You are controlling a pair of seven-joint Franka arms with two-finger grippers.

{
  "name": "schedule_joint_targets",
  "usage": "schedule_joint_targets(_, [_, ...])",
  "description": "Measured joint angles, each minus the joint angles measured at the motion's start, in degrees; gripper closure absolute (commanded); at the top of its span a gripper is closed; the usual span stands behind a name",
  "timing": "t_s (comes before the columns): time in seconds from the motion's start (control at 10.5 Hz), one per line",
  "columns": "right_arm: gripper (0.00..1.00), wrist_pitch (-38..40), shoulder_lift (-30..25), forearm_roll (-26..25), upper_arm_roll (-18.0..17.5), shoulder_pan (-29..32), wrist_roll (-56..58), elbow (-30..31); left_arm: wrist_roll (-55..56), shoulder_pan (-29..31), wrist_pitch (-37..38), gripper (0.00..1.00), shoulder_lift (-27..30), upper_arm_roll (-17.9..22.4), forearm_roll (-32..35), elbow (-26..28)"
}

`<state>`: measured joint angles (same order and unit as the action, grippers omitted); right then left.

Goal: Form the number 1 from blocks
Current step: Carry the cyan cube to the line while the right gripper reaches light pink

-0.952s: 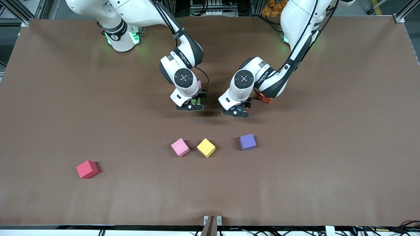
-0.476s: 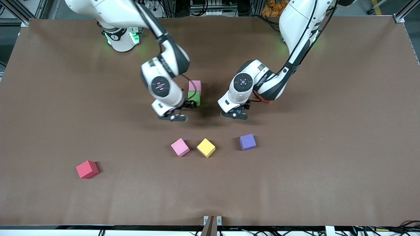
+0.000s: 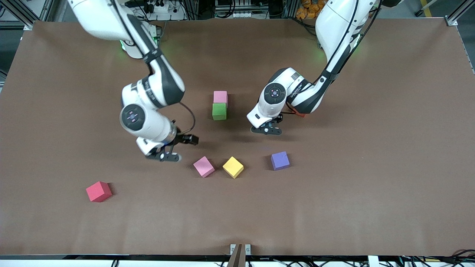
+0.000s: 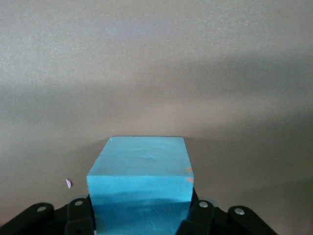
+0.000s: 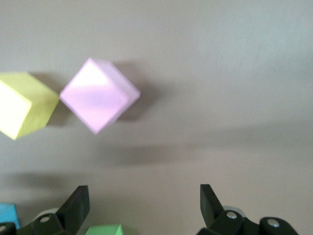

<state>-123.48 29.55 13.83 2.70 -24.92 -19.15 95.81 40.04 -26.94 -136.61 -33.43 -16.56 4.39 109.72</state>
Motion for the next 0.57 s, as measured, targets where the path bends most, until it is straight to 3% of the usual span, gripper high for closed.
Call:
schedule_joint_targets(0.29, [0.0,-0.73,7.28,0.06,-0.03,4.39,12.09,-7.82,9.5,-3.51,6.4,1.0,3.52,-0.77,0.0,-0.33])
schedule_joint_targets(0.57, [0.0,-1.77,11.2,0.21,-0.21,5.87,15.9,-12.81,18.69,-9.23,15.29,1.0,9.96,-3.37,0.0,-0.81])
